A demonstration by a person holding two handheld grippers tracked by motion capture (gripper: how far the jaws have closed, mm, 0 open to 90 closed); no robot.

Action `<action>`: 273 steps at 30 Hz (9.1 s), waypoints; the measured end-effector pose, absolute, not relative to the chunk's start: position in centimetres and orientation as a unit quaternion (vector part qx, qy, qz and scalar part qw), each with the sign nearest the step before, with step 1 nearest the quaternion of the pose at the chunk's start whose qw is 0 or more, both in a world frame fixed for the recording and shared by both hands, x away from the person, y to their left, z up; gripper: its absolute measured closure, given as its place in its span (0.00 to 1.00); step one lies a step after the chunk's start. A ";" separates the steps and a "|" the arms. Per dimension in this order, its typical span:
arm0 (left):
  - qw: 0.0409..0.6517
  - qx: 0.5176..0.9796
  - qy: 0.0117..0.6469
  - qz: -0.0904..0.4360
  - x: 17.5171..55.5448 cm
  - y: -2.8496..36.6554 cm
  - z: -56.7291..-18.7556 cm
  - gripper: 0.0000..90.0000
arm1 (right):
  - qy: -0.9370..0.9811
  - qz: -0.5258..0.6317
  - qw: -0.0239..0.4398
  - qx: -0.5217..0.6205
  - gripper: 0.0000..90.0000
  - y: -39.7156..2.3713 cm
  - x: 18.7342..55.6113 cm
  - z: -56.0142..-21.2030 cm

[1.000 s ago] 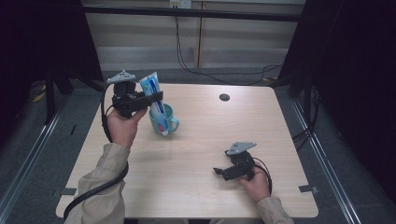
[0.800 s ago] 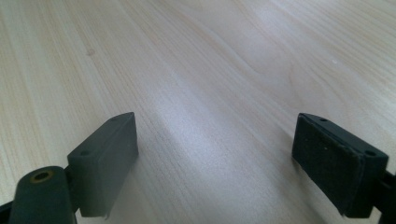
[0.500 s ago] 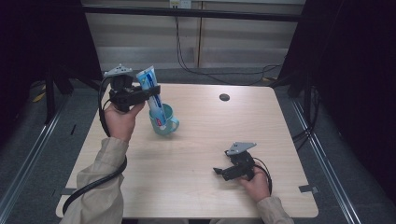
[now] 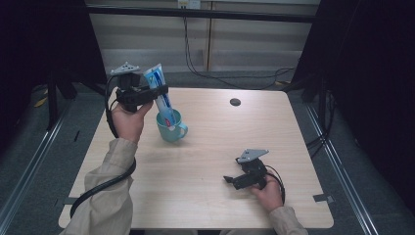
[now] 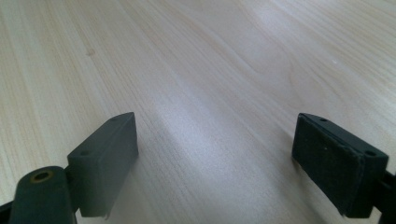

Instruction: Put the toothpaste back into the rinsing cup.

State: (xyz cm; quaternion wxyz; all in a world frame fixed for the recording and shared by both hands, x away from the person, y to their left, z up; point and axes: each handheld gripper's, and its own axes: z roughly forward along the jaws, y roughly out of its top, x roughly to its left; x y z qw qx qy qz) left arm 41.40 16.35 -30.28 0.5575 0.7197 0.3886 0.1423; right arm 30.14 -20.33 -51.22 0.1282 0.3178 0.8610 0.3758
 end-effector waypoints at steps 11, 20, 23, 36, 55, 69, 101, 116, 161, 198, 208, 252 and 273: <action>0.559 0.713 0.394 0.153 42.2 16.1 -29.9 0.82 | 0.861 0.376 0.128 0.317 0.15 -20.3 30.1 -51.2; 0.561 0.709 0.397 0.157 42.8 16.0 -30.0 0.82 | 0.861 0.376 0.128 0.317 0.15 -20.3 30.1 -51.2; 0.560 0.708 0.399 0.157 43.1 16.0 -30.1 0.82 | 0.861 0.376 0.127 0.317 0.15 -20.3 30.1 -51.2; 0.563 0.704 0.401 0.161 44.0 15.9 -30.5 0.82 | 0.861 0.377 0.127 0.317 0.16 -20.4 30.2 -51.2; 0.561 0.699 0.411 0.166 45.2 16.2 -31.1 0.82 | 0.861 0.377 0.127 0.317 0.16 -20.4 30.2 -51.2; 0.552 0.701 0.416 0.175 45.8 16.0 -32.0 0.82 | 0.861 0.377 0.129 0.317 0.16 -20.4 30.2 -51.2; 0.526 0.709 0.435 0.174 46.5 15.8 -35.4 0.82 | 0.861 0.376 0.127 0.318 0.16 -20.3 30.1 -51.2; 0.523 0.708 0.440 0.175 46.1 15.7 -36.3 0.82 | 0.861 0.376 0.127 0.319 0.16 -20.3 30.1 -51.2; 0.513 0.709 0.456 0.165 45.6 15.0 -39.1 0.81 | 0.862 0.376 0.127 0.317 0.15 -20.4 30.1 -51.2; 0.500 0.711 0.468 0.161 45.6 14.9 -40.5 0.81 | 0.862 0.375 0.126 0.318 0.15 -20.4 30.1 -51.2; 0.499 0.713 0.463 0.165 45.6 14.6 -40.5 0.81 | 0.862 0.375 0.126 0.318 0.15 -20.4 30.1 -51.2; 0.499 0.701 0.478 0.178 45.6 16.2 -40.9 0.77 | 0.861 0.376 0.127 0.317 0.15 -20.4 30.1 -51.2; 0.499 0.690 0.493 0.178 45.7 17.0 -41.3 0.73 | 0.861 0.376 0.126 0.318 0.16 -20.4 30.1 -51.2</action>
